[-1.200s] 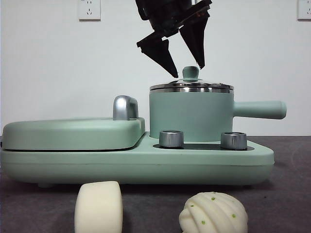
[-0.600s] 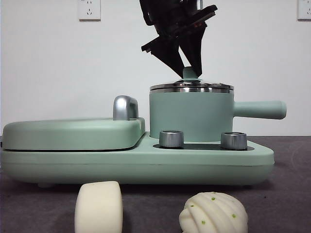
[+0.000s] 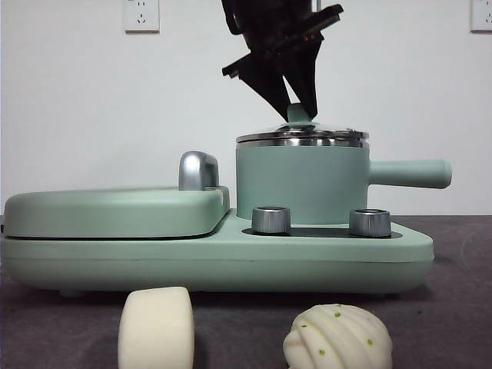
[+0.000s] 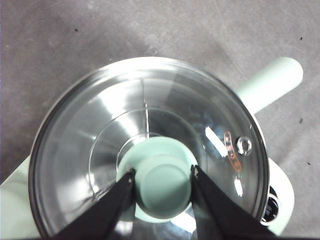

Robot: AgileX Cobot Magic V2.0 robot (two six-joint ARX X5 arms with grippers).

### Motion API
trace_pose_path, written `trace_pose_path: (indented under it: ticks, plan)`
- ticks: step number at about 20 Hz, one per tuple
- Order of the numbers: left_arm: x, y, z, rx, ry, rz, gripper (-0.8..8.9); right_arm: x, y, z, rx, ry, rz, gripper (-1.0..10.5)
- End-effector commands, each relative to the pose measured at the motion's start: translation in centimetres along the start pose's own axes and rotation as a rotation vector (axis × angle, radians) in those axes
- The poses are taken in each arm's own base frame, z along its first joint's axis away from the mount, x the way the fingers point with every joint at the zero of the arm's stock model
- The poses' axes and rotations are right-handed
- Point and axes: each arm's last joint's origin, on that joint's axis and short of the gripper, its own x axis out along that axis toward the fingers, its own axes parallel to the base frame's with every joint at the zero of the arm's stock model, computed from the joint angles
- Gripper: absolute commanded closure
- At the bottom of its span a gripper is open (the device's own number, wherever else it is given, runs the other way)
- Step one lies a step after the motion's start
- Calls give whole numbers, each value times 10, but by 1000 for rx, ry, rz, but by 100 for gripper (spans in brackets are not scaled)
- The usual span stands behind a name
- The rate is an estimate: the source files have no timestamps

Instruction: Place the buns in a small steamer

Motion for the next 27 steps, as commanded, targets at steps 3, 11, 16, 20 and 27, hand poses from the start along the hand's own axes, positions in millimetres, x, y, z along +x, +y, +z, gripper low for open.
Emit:
trace_pose_path:
  ticks: [3, 11, 16, 20, 27]
  plan:
    - [-34, -5, 10, -11, -102, 12, 795, 3, -1, 7, 69, 10, 7, 501]
    - [-73, 30, 3, -95, -139, 67, 795, 41, 8, 38, 152, 233, 57, 501]
    - [-81, 66, -5, -164, -138, 117, 795, 96, 39, 37, 154, 428, 37, 501]
    - [-90, 100, -16, -235, -139, 164, 795, 151, 70, 5, 110, 615, 7, 501]
    - [-107, 150, -36, -348, -150, 238, 795, 229, 102, -66, 27, 840, -35, 500]
